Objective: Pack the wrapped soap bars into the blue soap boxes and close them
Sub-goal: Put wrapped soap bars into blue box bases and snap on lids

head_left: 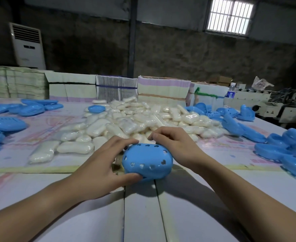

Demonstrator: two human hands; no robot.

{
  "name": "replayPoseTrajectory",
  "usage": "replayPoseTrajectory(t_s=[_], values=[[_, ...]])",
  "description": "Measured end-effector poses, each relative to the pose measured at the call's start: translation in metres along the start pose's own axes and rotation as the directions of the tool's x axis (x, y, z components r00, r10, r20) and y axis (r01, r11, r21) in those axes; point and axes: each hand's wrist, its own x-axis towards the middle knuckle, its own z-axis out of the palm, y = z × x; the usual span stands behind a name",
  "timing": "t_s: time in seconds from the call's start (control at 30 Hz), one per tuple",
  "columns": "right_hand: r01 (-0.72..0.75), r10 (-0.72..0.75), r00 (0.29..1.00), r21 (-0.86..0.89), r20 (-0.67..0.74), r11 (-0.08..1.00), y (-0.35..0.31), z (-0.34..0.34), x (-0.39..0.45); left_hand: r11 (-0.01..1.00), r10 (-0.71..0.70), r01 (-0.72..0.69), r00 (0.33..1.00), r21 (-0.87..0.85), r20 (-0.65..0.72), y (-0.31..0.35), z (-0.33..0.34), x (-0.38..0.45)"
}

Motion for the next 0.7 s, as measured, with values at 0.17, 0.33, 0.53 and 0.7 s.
replayPoseTrajectory(t_s=[0.17, 0.33, 0.53, 0.7], values=[[0.048, -0.042, 0.999, -0.209, 0.032, 0.977, 0.007, 0.004, 0.000, 0.996, -0.086, 0.087, 0.993, -0.009, 0.080, 0.001, 0.002, 0.001], [0.152, -0.101, 0.975, -0.267, 0.196, 0.952, -0.001, -0.002, -0.002, 0.995, -0.095, 0.095, 0.994, 0.008, 0.051, 0.002, 0.003, 0.000], [0.203, 0.032, 0.868, -0.412, 0.496, 0.889, -0.001, -0.018, -0.001, 0.996, -0.083, 0.080, 0.992, 0.035, 0.093, 0.000, 0.004, 0.001], [0.231, -0.105, 0.898, -0.255, 0.427, 0.939, 0.018, -0.013, -0.012, 0.997, -0.075, 0.078, 0.983, -0.010, 0.167, -0.001, 0.003, 0.001]])
